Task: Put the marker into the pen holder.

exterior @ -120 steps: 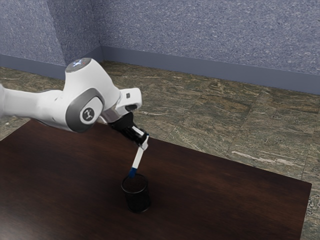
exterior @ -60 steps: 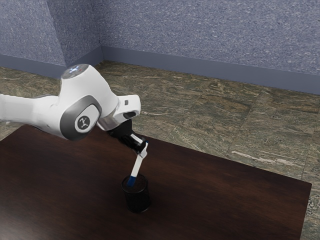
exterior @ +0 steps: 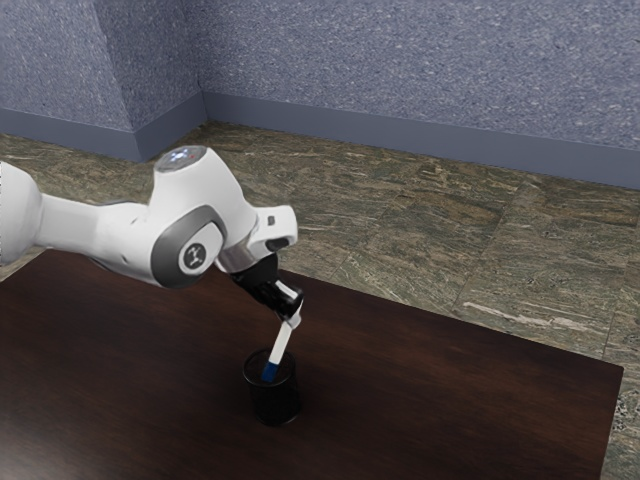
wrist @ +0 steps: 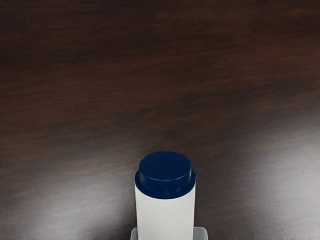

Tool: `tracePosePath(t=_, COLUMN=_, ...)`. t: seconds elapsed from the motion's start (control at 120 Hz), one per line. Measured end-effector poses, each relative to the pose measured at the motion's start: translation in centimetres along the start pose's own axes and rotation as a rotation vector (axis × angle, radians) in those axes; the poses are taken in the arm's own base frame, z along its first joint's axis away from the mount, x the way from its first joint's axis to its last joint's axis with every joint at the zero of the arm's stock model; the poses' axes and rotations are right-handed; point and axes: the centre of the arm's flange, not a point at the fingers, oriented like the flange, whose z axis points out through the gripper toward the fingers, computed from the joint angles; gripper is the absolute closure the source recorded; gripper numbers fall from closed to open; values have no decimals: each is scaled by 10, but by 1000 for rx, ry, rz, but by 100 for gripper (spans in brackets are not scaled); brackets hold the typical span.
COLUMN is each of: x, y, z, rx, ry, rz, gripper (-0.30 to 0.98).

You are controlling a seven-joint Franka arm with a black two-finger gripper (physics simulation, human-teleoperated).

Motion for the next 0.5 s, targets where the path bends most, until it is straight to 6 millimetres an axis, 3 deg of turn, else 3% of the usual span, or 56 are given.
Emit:
tracePosePath(t=0.233, x=-21, y=-6, z=17, rx=14, ry=21, rz=-8, gripper=79)
tracePosePath(t=0.5, x=-14, y=2, z=10, rx=54, ry=101, rz=107, gripper=27)
